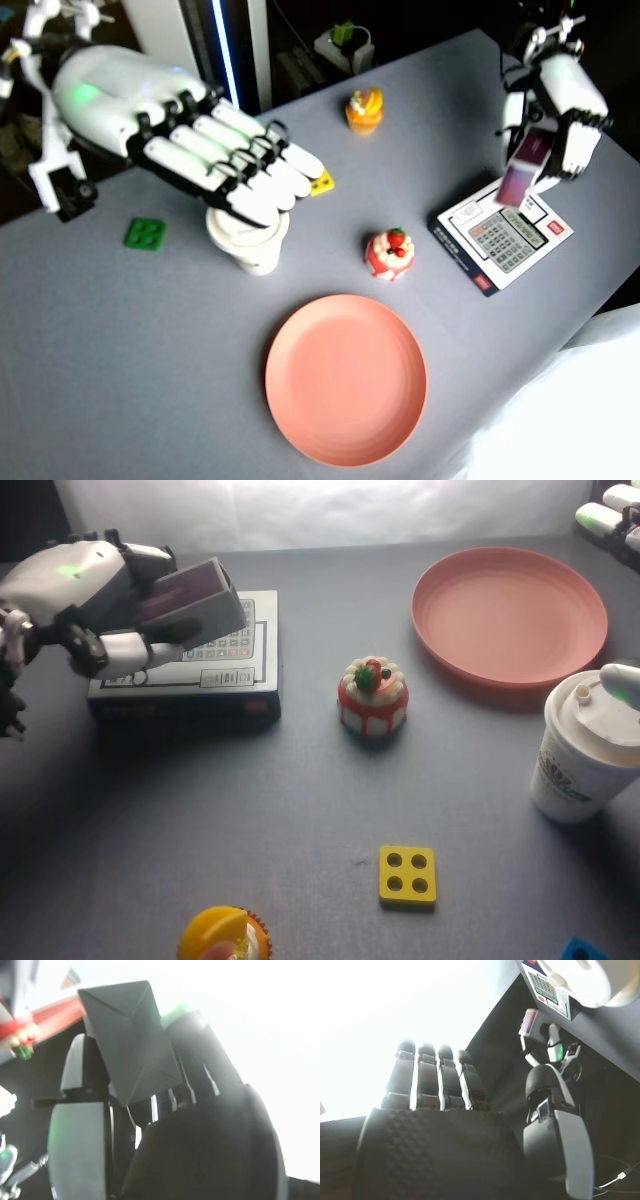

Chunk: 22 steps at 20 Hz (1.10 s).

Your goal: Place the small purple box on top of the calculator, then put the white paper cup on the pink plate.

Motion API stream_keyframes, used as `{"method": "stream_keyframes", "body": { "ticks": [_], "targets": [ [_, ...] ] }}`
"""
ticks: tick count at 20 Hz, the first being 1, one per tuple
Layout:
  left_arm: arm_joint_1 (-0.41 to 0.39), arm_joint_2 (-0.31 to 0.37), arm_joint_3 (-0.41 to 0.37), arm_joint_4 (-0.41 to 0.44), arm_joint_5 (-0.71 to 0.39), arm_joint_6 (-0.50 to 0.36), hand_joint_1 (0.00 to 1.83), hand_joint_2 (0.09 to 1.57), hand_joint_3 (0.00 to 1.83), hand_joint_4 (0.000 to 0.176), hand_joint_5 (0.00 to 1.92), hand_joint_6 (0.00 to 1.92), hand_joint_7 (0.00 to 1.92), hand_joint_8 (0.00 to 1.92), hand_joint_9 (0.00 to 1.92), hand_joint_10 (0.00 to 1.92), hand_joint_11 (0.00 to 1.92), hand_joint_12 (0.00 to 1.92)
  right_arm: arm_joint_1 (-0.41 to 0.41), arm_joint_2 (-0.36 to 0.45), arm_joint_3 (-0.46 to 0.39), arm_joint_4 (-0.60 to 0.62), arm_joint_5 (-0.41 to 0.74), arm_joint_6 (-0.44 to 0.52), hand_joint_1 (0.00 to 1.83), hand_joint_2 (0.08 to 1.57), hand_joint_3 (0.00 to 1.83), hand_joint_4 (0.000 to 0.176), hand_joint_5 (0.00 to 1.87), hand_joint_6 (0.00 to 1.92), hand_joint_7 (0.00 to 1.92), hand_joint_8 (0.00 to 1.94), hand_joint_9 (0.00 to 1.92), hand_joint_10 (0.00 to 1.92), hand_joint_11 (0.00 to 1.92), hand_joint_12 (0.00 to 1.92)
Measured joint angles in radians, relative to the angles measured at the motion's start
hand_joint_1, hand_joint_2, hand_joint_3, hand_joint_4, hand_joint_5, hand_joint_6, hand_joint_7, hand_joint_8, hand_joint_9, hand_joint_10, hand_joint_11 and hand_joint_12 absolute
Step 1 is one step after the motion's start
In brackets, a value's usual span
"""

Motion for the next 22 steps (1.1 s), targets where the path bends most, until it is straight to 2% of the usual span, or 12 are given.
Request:
{"method": "stream_keyframes", "body": {
  "ticks": [1,2,3,4,6,10,12,13,15,18,21,22],
  "targets": [
    [-0.008,-0.01,0.013,0.0,0.016,0.0,1.21,1.24,0.0,0.0,0.64,1.24,0.86,1.41,0.79,1.53,0.82,1.92,-0.002,0.0,0.0,0.0,-0.002,0.0,0.09,1.3,0.04,0.0,0.0,0.0,0.0,0.0,0.0,0.0,0.0,0.0],
    [-0.014,-0.017,0.023,-0.008,0.03,0.012,1.3,1.19,0.0,0.0,0.57,0.65,0.83,1.29,0.8,1.36,0.77,1.89,-0.002,-0.001,0.0,0.001,-0.005,0.002,0.08,1.29,0.04,0.0,0.0,0.0,0.0,0.0,0.0,0.0,0.0,0.0],
    [-0.016,-0.017,0.023,-0.015,0.044,0.022,1.14,1.18,0.0,0.0,0.48,0.33,0.68,0.74,0.66,1.11,0.54,1.77,-0.002,-0.001,0.0,0.0,-0.004,0.002,0.06,1.3,0.04,0.0,0.0,0.0,0.0,0.0,0.0,0.0,0.0,0.0],
    [-0.016,-0.018,0.023,-0.02,0.056,0.039,1.02,1.14,0.0,0.0,0.4,0.15,0.56,0.36,0.49,0.82,0.31,1.67,-0.002,-0.001,0.001,0.001,-0.003,0.003,0.06,1.3,0.04,0.0,0.0,0.0,0.0,0.0,0.0,0.0,0.0,0.0],
    [-0.016,-0.021,0.023,-0.031,0.072,0.042,0.94,1.08,0.0,0.0,0.26,0.02,0.38,0.04,0.27,0.52,0.02,1.59,-0.003,-0.001,0.001,-0.002,-0.003,0.006,0.04,1.29,0.03,0.0,0.0,0.0,0.0,0.0,0.0,0.0,0.0,0.0],
    [-0.016,-0.02,0.016,-0.027,0.062,0.042,0.81,1.03,0.0,0.111,0.1,0.0,0.02,0.0,0.01,0.02,0.0,0.8,-0.006,-0.001,0.001,0.001,-0.004,0.014,0.11,1.29,0.02,0.0,0.0,0.0,0.0,0.0,0.0,0.0,0.0,0.0],
    [-0.016,-0.013,-0.004,-0.011,0.05,0.043,0.83,1.02,0.0,0.125,0.05,0.01,0.0,0.0,0.0,0.0,0.0,0.08,-0.006,-0.001,0.001,0.0,-0.003,0.024,0.24,1.29,0.02,0.0,0.0,0.0,0.0,0.0,0.0,0.0,0.0,0.0],
    [-0.016,-0.005,-0.017,-0.006,0.035,0.043,0.79,1.02,0.0,0.156,0.03,0.0,0.0,0.0,0.0,0.0,0.0,0.01,-0.006,-0.001,0.001,-0.006,-0.002,0.042,0.26,1.3,0.02,0.0,0.0,0.0,0.0,0.0,0.0,0.0,0.0,0.0],
    [-0.015,0.028,-0.065,0.0,-0.014,0.042,0.71,1.03,0.0,0.172,0.03,0.0,0.0,0.0,0.0,0.0,0.0,0.0,-0.013,0.003,0.001,-0.033,-0.001,0.083,0.3,1.26,0.01,0.0,0.0,0.0,0.0,0.0,0.0,0.0,0.0,0.0],
    [0.002,0.087,-0.144,0.027,-0.173,0.043,0.82,1.11,0.03,0.139,0.02,0.01,0.0,0.0,0.0,0.0,0.0,0.0,-0.044,0.013,0.02,-0.078,0.007,0.189,0.43,1.15,0.0,0.0,0.0,0.0,0.0,0.0,0.0,0.0,0.0,0.0],
    [0.031,0.113,-0.19,0.034,-0.272,0.04,0.87,1.19,0.05,0.171,0.02,0.01,0.0,0.0,0.0,0.0,0.0,0.0,-0.069,0.013,0.052,-0.082,-0.015,0.28,0.54,1.0,0.0,0.0,0.0,0.0,0.0,0.0,0.0,0.0,0.0,0.89],
    [0.034,0.115,-0.2,0.038,-0.29,0.037,0.85,1.21,0.05,0.152,0.02,0.0,0.0,0.0,0.0,0.0,0.0,0.0,-0.069,0.011,0.061,-0.091,-0.018,0.303,0.58,0.99,0.0,0.0,0.0,0.0,0.0,0.0,0.0,0.0,0.0,1.05]
  ]
}}
